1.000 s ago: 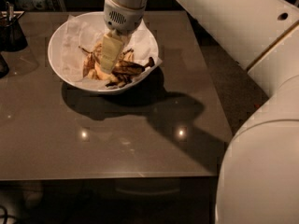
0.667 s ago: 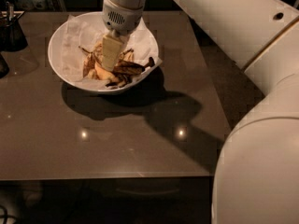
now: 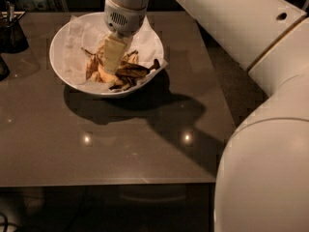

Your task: Pick banana from white bowl

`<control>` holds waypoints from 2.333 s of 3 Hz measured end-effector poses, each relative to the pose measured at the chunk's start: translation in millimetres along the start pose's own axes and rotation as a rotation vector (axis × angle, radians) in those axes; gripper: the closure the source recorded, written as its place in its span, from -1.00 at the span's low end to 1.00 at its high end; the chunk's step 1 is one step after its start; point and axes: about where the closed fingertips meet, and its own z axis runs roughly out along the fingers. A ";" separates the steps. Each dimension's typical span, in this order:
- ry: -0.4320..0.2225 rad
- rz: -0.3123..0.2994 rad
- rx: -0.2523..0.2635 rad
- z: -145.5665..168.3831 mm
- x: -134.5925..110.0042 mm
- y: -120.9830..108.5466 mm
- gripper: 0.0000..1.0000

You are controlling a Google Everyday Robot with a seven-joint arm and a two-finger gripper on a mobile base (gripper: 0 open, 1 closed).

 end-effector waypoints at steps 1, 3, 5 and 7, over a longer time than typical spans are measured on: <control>0.006 -0.003 -0.009 3.7 -1.2 -1.7 -0.26; 0.013 -0.005 -0.024 10.6 -2.1 -3.9 -0.22; 0.017 -0.005 -0.029 14.1 -2.7 -4.7 0.06; 0.020 -0.008 -0.026 15.1 -2.5 -5.0 0.97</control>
Offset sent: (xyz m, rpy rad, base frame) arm 0.0017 -0.0034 -0.0096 -0.0283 0.0486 0.0130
